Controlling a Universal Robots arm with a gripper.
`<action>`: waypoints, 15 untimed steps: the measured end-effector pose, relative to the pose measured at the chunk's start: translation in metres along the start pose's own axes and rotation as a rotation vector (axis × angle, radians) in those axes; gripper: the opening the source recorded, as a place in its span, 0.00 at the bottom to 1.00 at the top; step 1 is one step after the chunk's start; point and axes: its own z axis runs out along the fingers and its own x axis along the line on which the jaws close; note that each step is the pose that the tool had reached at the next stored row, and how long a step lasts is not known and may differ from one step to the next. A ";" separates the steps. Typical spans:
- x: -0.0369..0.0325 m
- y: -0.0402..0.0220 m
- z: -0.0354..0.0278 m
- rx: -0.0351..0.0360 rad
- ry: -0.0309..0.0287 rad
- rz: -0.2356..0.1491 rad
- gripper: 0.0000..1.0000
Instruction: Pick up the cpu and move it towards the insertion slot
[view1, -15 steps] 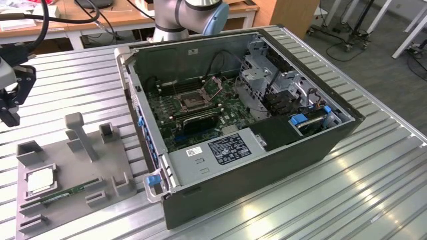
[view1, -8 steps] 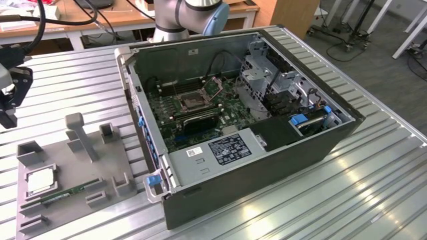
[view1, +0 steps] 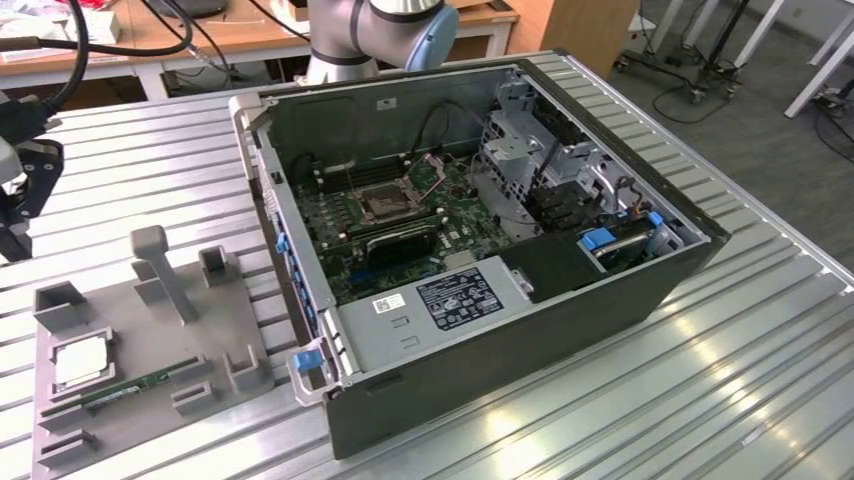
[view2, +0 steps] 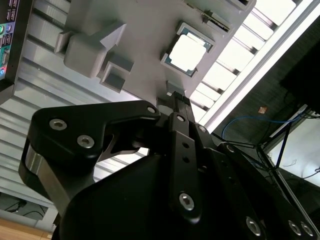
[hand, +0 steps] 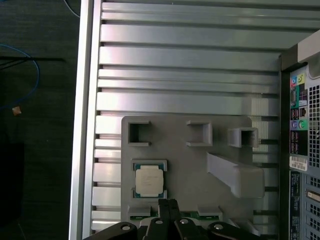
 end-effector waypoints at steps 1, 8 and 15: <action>0.0000 0.0000 0.0000 0.0000 0.0000 0.000 0.11; 0.0002 0.0000 0.0001 -0.0001 -0.0001 0.000 0.11; 0.0002 -0.0002 0.0042 -0.0001 -0.0001 0.000 0.11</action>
